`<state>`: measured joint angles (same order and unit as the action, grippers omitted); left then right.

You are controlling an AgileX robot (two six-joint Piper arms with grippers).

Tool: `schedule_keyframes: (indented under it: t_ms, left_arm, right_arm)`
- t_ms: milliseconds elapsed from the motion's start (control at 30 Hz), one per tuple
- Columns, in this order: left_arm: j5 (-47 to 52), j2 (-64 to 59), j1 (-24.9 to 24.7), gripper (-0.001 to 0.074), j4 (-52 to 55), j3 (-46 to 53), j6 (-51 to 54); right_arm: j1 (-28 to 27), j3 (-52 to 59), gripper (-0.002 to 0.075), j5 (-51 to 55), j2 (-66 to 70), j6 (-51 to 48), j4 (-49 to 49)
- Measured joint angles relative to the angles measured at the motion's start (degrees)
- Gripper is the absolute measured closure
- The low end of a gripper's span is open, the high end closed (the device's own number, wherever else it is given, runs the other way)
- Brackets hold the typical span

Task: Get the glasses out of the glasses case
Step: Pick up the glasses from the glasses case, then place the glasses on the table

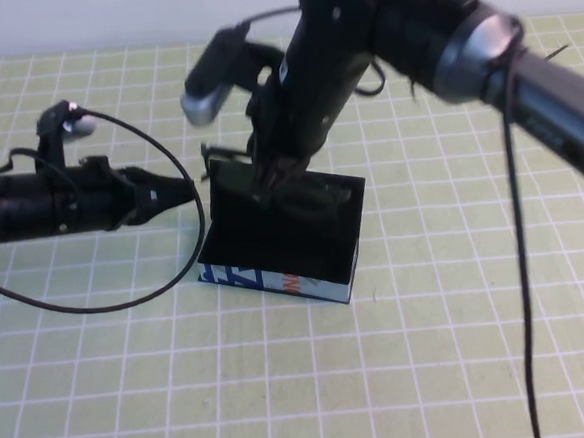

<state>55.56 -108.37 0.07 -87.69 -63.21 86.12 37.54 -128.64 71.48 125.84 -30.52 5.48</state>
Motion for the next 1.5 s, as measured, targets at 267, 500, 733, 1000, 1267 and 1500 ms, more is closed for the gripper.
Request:
schedule_keyframes:
  t_ms: [267, 500, 733, 1000, 1267, 1500]
  left_arm:
    - [0.0, 4.91, 0.0, 0.0739, 2.03, 0.0, -0.67]
    - [0.33, 5.03, 0.0, 0.0739, 3.1, 0.0, -1.77]
    - [0.33, 5.38, 0.0, 0.0739, 3.93, 0.0, -3.43]
    - [0.8, 7.45, 0.0, 0.0739, 5.36, 0.0, -4.83]
    - [2.79, 8.61, 0.0, 0.0739, 6.95, 0.0, -6.39]
    - [2.79, 9.16, 0.0, 0.0739, 7.83, 0.0, -6.64]
  right_arm:
    - [-4.25, 1.28, 0.0719, 0.0, -8.87, 12.74, -1.02]
    - [-14.18, 14.13, 0.072, 0.0, -15.76, 21.48, -0.72]
    - [-19.94, 32.43, 0.072, -8.44, -18.06, 26.08, 5.6]
    - [-21.39, 44.08, 0.072, -21.14, -16.92, 28.28, 11.14]
    - [-21.39, 44.46, 0.0701, -22.93, -11.58, 30.52, 11.83]
    - [-21.39, 44.46, 0.0482, -23.04, -10.56, 30.52, 11.96]
